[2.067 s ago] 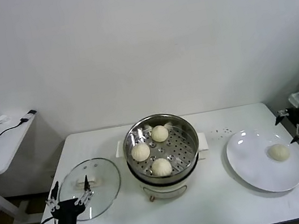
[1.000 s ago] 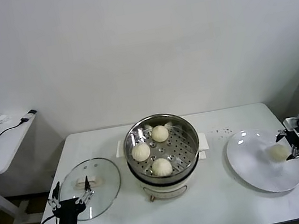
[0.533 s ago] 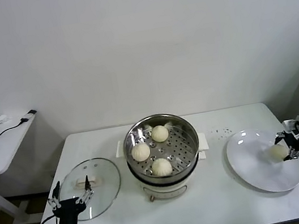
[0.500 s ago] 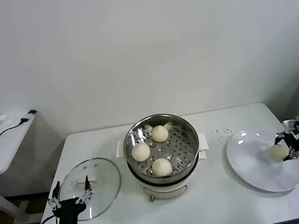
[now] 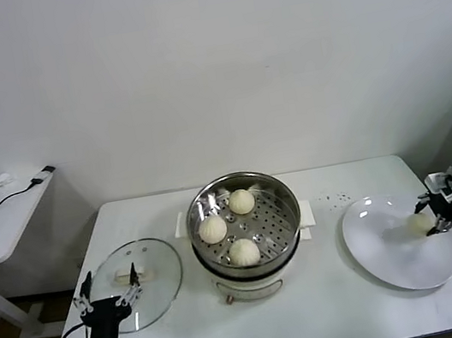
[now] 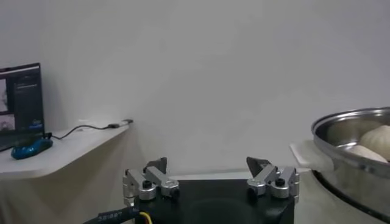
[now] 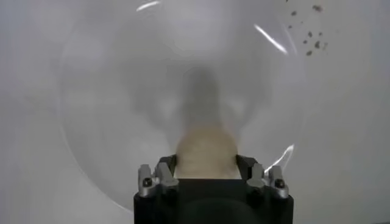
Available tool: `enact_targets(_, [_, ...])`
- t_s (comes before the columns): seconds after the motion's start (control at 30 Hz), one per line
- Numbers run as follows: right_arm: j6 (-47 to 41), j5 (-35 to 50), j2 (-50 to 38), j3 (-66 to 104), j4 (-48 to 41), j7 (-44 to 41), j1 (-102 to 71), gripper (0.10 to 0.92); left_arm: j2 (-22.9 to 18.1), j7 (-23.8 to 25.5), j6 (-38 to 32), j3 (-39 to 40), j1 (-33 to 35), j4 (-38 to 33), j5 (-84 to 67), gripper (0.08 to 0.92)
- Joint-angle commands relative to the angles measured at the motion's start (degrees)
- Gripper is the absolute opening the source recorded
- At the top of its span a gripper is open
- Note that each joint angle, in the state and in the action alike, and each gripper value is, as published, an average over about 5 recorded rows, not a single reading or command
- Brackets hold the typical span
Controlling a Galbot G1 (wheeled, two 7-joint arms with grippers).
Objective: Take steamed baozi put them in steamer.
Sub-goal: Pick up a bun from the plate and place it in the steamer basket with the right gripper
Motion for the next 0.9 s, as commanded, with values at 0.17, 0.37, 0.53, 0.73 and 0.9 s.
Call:
enact_targets(0.17, [-6.36, 25.91, 6.42, -39.85, 22.2, -0.06, 48.64, 0.662, 0.3, -0.16, -0.37, -0.05, 0.07, -0.4, -1.1, 0.823])
enact_targets(0.37, [-13.54, 37.8, 14.88, -43.19, 33.89, 4.97, 58.03, 0.662, 0.76, -0.54, -0.62, -0.04, 0.11, -0.58, -1.62, 0.823])
enact_targets(0.53, [-18.52, 44.5, 22.95, -39.43, 38.01, 9.58, 57.55, 0.662, 1.07, -0.53, -0.62, 0.47, -0.09, -0.85, -1.93, 0.823])
enact_targets(0.73, [-22.93, 47.55, 28.73, -36.78, 38.81, 15.33, 52.93, 0.662, 1.27, -0.56, -0.43, 0.87, -0.35, -1.13, -2.25, 0.823])
enact_targets(0.9, [-26.44, 47.68, 29.66, -35.52, 38.29, 19.8, 45.95, 0.662, 1.25, -0.49, -0.51, 0.95, -0.58, -1.03, -2.59, 0.823])
